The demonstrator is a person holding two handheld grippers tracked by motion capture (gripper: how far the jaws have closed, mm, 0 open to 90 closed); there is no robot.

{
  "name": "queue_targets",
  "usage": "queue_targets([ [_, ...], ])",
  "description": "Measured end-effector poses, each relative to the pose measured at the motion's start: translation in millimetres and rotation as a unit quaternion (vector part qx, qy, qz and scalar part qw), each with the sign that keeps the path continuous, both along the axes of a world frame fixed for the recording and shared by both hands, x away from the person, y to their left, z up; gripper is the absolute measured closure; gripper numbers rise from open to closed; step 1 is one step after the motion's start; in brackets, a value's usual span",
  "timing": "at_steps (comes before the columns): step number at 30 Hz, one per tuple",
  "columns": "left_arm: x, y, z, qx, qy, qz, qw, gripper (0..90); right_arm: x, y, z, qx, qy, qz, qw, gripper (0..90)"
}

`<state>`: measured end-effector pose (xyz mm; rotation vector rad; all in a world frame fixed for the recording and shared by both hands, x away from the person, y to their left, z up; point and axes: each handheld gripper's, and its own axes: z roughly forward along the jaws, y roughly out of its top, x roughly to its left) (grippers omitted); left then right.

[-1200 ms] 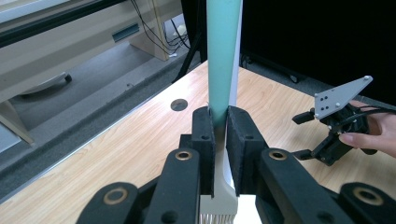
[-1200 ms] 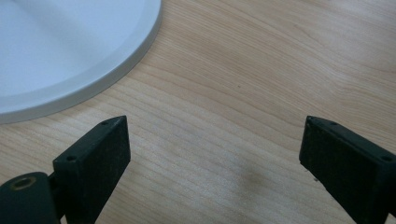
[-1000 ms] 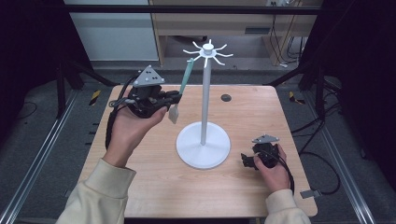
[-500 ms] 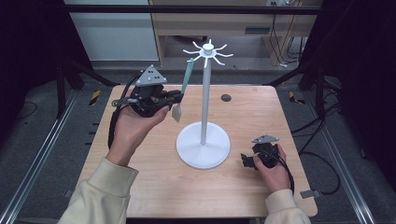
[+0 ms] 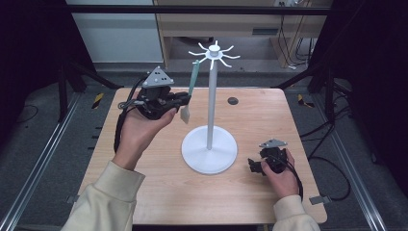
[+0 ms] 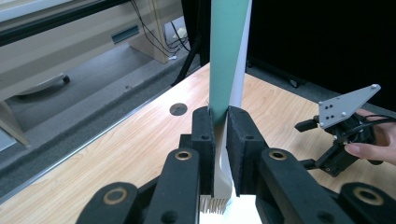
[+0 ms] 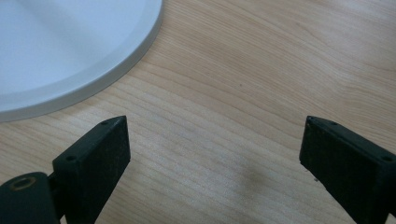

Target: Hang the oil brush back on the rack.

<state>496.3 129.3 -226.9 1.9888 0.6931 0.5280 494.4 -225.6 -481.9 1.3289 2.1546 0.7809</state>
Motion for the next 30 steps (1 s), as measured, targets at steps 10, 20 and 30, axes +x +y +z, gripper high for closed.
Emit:
queue_targets([
  [10, 2.2, 0.2, 0.1, -0.003, -0.006, 0.001, 1.0000, 81.5, -0.1, 0.6, 0.0, -0.002, 0.000, 0.002, 1.0000, 9.1],
  [20, 3.3, 1.5, -0.3, -0.004, -0.009, 0.004, 0.9999, 81.1, -0.1, 0.8, 0.0, -0.004, 0.002, 0.004, 1.0000, 9.1],
  [30, 4.2, 4.3, 0.5, -0.009, -0.011, 0.005, 0.9999, 79.6, -0.1, 0.9, -0.2, -0.005, 0.002, 0.005, 1.0000, 9.1],
])
